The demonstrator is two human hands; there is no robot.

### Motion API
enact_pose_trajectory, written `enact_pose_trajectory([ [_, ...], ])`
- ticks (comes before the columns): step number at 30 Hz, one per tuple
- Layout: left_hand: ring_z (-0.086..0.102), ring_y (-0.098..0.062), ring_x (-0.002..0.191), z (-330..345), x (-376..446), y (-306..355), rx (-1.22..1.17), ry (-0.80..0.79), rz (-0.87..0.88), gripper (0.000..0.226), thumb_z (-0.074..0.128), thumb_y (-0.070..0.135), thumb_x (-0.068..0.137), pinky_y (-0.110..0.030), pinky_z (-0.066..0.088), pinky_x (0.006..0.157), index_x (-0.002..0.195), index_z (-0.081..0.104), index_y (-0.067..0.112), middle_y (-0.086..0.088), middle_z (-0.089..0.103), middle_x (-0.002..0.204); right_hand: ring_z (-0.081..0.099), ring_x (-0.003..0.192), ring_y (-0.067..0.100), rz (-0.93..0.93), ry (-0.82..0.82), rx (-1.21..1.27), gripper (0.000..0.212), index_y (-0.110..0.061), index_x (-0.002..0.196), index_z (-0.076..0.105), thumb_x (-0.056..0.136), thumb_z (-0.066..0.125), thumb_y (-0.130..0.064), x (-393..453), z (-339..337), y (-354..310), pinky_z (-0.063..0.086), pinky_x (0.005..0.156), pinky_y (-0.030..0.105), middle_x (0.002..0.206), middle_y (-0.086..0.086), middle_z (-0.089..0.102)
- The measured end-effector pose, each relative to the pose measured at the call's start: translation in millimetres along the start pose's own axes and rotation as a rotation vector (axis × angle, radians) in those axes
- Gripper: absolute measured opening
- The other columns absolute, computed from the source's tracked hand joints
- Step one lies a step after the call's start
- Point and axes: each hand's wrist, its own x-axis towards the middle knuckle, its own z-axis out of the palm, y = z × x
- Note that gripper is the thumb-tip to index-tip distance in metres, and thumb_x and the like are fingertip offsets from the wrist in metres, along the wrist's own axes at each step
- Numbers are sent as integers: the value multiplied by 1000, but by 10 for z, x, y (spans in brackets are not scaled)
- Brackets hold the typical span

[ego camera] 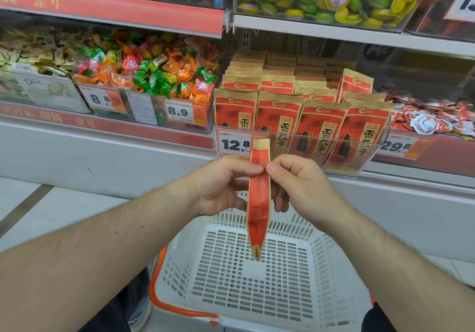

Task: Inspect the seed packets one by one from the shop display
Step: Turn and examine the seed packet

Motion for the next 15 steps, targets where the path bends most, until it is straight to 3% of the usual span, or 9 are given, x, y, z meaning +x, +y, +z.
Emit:
enact_pose_trajectory([
  [2,67,-22,76,18,-15,30,-33,69,17,9,63,17,79,-43,54,71,80,70,13,-8,70,78,56,49,19,45,-36,-73,34,-6,73,60,101,50,-23,0,-51,9,43,49,30,60,5,60],
  [6,63,-20,72,-1,3,46,-115,136,22,32,56,13,90,-44,54,70,61,68,19,-1,67,67,58,52,18,91,-154,-174,39,1,70,62,99,53,-23,-30,-97,-9,41,48,20,64,9,62],
  [9,67,-20,73,-5,-6,40,-87,83,34,16,64,19,78,-47,55,73,63,70,20,-3,69,72,60,53,17,15,-128,-349,37,-4,67,60,99,51,-20,-46,-73,-39,45,50,29,58,-1,63],
  [11,70,-19,72,4,-21,23,-55,59,30,8,67,21,72,-47,56,75,77,69,16,-5,70,74,62,52,16,-38,-96,-445,36,-8,66,57,99,49,-20,-53,-43,-62,49,55,39,56,1,63],
  [15,70,-20,75,11,-45,1,23,28,4,21,73,9,76,-43,56,74,95,66,12,-6,70,76,57,46,9,-8,-55,-368,37,-14,62,55,98,50,-16,-49,-18,-75,43,46,27,50,-4,57],
])
